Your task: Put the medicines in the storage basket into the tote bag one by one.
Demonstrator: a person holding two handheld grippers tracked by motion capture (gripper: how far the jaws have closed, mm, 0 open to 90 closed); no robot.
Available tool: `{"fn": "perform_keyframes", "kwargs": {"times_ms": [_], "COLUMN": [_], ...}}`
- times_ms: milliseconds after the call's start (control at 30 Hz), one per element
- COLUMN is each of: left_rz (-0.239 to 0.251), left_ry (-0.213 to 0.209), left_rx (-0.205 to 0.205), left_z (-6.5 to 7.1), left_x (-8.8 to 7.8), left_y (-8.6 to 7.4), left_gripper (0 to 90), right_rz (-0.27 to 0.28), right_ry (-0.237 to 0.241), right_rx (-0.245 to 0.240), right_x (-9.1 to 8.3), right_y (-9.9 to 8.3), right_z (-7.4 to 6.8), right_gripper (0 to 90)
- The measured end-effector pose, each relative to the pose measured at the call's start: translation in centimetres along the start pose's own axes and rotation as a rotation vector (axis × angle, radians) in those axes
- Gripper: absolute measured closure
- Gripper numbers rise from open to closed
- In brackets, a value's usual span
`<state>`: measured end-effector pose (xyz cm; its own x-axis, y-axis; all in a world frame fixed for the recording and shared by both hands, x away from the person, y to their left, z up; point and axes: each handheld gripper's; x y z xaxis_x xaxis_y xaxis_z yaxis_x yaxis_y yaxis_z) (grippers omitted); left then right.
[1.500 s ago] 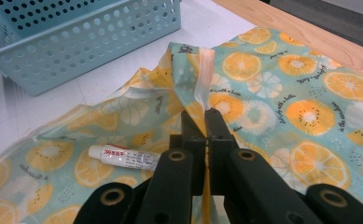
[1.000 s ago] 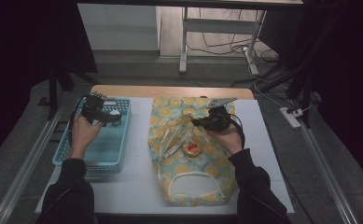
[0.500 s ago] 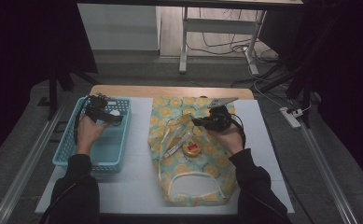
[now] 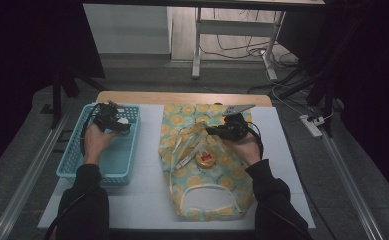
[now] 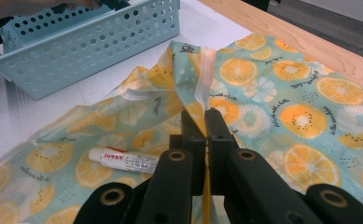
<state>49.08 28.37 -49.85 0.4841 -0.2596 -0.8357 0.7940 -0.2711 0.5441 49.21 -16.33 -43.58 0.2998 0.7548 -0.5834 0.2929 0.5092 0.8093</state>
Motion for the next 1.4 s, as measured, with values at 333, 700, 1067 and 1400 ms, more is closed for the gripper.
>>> {"fn": "perform_keyframes", "kwargs": {"times_ms": [333, 700, 1067, 1400], "left_rz": [-0.016, 0.016, 0.046, 0.081], "left_ry": [0.02, -0.017, -0.027, -0.075], "left_rx": [-0.023, -0.06, -0.01, 0.041], "left_z": [0.3, 0.3, 1.5, 2.9], "left_x": [-0.3, -1.7, -4.0, -6.3], "left_y": [0.1, 0.1, 0.8, 1.0], "left_gripper": [50.4, 50.6, 50.7, 50.7], "right_rz": [-0.001, 0.006, 0.013, 0.012], "right_ry": [0.001, -0.002, -0.005, -0.006], "right_rx": [0.001, 0.0, -0.001, 0.001], "right_x": [0.0, -0.1, -0.2, -0.1], "right_y": [0.0, 0.0, 0.0, -0.1], "right_z": [0.0, 0.1, 0.1, 0.1], "right_gripper": [89.6, 89.6, 89.6, 89.6]}}
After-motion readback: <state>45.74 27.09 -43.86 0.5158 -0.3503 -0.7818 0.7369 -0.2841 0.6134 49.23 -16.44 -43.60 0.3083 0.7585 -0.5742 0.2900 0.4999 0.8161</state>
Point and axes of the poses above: each handheld gripper's, and its own axes: x roughly forward along the jaws, y roughly out of its top, z roughly to its right, and after that the axes turned 1 degree about -x, right-handed
